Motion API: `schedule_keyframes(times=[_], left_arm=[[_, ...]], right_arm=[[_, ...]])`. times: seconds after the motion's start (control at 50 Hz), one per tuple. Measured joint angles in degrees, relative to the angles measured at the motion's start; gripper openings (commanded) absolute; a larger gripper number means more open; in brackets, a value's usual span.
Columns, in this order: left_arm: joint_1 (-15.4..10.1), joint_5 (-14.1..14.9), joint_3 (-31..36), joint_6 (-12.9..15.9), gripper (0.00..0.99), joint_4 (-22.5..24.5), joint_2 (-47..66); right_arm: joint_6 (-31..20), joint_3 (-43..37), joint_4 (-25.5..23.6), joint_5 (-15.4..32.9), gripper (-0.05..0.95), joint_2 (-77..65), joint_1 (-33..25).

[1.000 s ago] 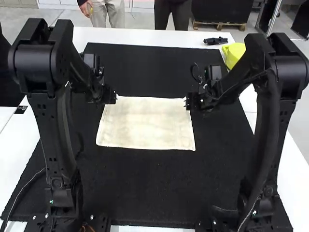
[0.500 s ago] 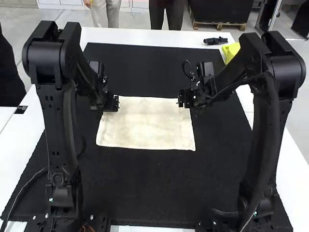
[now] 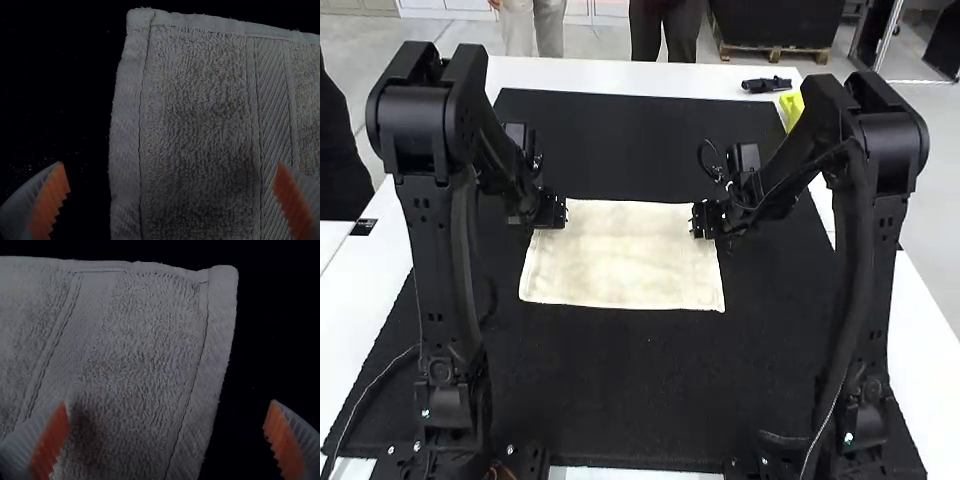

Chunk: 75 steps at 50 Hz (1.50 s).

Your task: Fold the towel.

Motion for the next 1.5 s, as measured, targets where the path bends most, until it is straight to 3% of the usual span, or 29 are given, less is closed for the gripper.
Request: schedule_keyframes(times=[0.48, 0.78, 0.96, 1.32, 1.44, 1.5], left_arm=[[0.00, 0.85, -0.02, -0.02, 0.962, 3.02, 0.15], [0.00, -0.44, -0.55, 0.02, 0.961, 4.42, 1.49], [0.39, -0.55, -0.55, 0.02, 0.903, 4.39, 1.49], [0.90, -0.74, -2.21, 0.00, 0.902, 7.41, 1.49], [0.90, -1.31, -2.67, 0.00, 0.733, 8.22, 1.51], [1.05, -1.81, -2.80, -0.04, 0.726, 8.41, 1.51]], right_arm=[[-1.46, 1.51, -0.15, 1.01, 0.91, 1.36, 0.13], [-2.14, 1.51, -0.11, 3.74, 0.91, 1.36, 1.38], [-2.56, 1.68, 0.02, 4.13, 0.91, 1.33, 1.38], [-2.05, 1.55, 2.99, 5.27, 0.89, 2.36, 1.36], [-1.99, 1.55, 2.99, 5.03, 0.81, 2.38, 1.33], [-1.90, 1.53, 3.15, 4.76, 0.80, 2.38, 1.36]])
